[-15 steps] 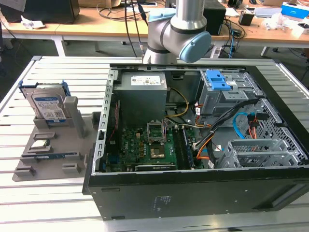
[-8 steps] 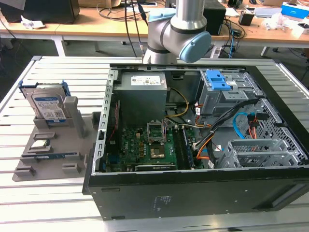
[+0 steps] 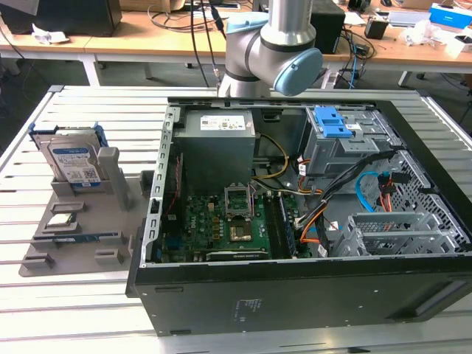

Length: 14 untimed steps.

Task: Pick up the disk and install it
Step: 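Pick up the disk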

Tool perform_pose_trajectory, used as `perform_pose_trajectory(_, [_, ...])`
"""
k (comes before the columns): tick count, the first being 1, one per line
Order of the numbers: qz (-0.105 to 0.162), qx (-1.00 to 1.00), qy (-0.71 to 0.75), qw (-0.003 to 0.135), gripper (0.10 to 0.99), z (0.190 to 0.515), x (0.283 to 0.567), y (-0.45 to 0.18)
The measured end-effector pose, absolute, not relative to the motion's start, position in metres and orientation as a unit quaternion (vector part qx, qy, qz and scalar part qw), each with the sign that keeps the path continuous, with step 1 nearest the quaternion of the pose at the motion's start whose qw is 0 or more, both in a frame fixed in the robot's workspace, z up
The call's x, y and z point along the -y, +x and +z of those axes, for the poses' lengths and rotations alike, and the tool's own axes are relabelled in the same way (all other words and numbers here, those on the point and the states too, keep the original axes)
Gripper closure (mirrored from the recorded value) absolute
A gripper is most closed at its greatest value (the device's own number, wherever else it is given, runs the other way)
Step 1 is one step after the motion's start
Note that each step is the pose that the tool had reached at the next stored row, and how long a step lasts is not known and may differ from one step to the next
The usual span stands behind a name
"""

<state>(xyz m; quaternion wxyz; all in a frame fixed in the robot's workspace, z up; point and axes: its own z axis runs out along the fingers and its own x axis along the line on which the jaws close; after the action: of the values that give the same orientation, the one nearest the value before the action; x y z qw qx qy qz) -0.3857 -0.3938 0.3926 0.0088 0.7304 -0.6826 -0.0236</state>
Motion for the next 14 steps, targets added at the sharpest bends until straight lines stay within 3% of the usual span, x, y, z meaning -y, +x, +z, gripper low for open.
perform_pose_trajectory(11, [-0.024, 0.712, 0.702, 0.008, 0.973, 0.3924, 0.3938, -0.3855])
perform_pose_trajectory(12, [-0.024, 0.712, 0.702, 0.008, 0.851, 0.3924, 0.3938, -0.3854])
perform_pose_trajectory(14, [-0.024, 0.712, 0.702, 0.008, 0.733, 0.3924, 0.3938, -0.3854])
